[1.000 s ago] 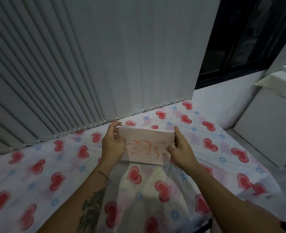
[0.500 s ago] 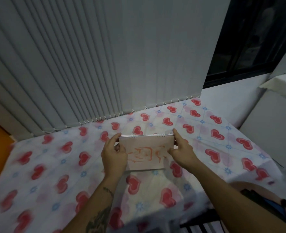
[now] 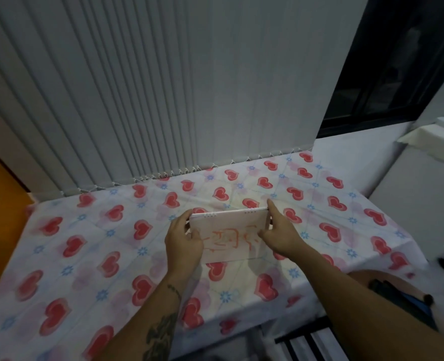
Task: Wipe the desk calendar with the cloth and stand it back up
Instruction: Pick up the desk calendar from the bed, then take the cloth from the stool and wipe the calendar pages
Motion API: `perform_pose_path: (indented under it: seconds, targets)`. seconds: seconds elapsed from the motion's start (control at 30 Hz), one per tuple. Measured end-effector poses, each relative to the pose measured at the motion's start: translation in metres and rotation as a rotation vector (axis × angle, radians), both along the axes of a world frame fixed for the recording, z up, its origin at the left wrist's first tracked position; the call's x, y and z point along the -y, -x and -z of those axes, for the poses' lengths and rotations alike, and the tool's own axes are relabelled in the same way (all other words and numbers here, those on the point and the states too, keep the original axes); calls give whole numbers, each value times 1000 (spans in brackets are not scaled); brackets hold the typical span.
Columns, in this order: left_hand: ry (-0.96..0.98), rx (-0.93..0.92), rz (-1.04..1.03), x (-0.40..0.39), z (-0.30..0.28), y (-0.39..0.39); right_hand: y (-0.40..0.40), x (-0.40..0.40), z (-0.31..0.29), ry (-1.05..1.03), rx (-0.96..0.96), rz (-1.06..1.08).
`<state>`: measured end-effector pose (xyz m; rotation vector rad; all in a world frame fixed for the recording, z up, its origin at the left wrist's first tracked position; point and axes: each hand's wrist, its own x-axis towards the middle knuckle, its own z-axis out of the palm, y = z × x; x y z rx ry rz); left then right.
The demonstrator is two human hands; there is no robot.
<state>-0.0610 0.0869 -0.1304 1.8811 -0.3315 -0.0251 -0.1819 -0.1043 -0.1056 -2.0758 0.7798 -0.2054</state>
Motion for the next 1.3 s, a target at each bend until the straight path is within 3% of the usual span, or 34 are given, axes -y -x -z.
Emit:
perform_pose_path:
  seconds: [0.2,0.5,0.67,0.8,0.97,1.1,1.23,1.3]
  targets:
    - [-75,17,9,-1,-6,0,5,5,-5,44,-34,-11]
    - [-153,303,19,1,-37,7,31,13,-10,45,-44,42]
    - [-69,396,175,34,-62,34,76,27,-9,47,-63,80]
    - [-61,402,512,89,-52,91,141,44,0,32,-169,185]
    - [-348,311,913,150,-2,164,220,65,19,72,-380,260]
    - [-631,363,1182,185,38,211,273,72,44,33,-607,305]
    - [-931,519,1335,211,72,242,303,77,78,74,-714,262]
    - [-956,561,1310,218,85,252,307,83,94,89,-727,215]
